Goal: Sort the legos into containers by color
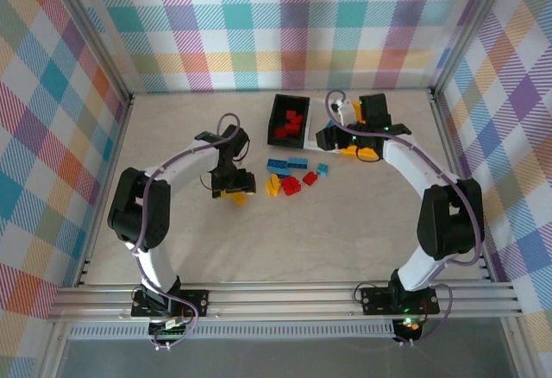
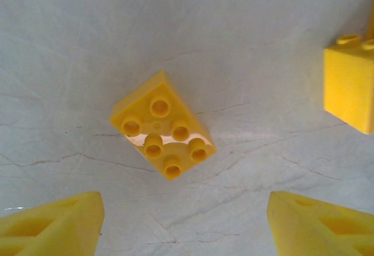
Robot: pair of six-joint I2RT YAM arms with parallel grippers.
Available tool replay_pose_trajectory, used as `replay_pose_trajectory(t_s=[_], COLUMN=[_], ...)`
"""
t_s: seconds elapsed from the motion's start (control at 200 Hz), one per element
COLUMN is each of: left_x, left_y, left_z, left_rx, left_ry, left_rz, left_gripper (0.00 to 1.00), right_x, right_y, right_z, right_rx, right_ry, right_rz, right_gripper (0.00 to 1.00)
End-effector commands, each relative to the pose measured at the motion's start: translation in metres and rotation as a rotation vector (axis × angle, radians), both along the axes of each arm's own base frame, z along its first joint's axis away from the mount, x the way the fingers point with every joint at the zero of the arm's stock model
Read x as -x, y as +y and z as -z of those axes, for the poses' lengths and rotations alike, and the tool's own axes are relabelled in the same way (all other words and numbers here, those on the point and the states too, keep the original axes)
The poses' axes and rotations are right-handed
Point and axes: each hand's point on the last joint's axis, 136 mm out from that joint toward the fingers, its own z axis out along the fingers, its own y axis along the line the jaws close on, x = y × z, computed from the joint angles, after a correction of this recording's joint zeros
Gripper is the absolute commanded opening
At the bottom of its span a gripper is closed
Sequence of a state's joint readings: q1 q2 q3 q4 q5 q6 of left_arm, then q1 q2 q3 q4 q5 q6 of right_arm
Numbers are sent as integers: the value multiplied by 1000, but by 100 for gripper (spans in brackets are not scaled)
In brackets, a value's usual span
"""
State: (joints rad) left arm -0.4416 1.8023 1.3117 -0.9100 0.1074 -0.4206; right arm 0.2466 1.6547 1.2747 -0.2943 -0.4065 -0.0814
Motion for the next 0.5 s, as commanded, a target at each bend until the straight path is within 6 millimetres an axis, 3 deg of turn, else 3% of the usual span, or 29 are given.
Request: replay_pose_trajectory(t_s=[0.0, 0.395, 0.495], left_x=[-2, -10, -11], left_y=[-1, -4, -3], left_z=[7, 42, 46], left_rx=[17, -13, -27], left_ry=[20, 108, 112], left_rz=[-89, -222, -227], left_gripper=[74, 71, 63], right_x=[4, 33, 42], right_y=[12, 44, 49], right_z=[-7, -20, -21], right_rx=[-49, -113, -97], right_ry=[-6, -7, -26], right_rz=[-48, -189, -226], right_gripper=[68, 70, 71])
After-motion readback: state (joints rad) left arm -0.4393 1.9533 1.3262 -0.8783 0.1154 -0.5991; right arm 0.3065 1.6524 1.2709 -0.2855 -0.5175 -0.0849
